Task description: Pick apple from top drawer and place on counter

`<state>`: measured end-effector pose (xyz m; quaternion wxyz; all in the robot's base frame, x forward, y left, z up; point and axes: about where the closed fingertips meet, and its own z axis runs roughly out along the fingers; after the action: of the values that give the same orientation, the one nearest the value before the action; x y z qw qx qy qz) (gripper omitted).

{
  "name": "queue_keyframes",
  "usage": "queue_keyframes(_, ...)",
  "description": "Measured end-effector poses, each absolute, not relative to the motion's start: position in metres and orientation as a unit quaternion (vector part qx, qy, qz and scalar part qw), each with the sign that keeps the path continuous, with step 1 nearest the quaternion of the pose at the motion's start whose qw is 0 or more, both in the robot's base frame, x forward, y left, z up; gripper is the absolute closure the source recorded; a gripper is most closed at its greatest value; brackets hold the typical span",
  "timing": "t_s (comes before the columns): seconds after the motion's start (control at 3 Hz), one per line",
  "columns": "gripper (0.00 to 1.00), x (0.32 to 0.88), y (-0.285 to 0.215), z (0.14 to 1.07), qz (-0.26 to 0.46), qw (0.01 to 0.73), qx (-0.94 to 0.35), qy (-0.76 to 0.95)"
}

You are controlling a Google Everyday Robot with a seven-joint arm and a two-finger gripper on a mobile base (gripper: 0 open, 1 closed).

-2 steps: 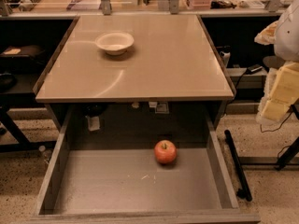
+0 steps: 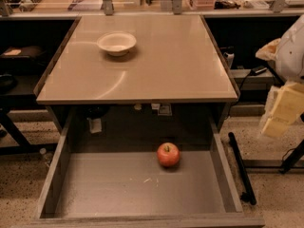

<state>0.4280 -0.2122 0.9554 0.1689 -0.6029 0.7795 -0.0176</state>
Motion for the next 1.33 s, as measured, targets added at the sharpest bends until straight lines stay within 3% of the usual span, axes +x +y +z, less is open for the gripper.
queue_keyframes(0.67,0.00,0.397,-0.192,0.843,0.068,0.211,-0.608,0.762)
queue_keyframes(1.33,0.00,0.410,-0.185,0.788,0.094,0.242,-0.623,0.738)
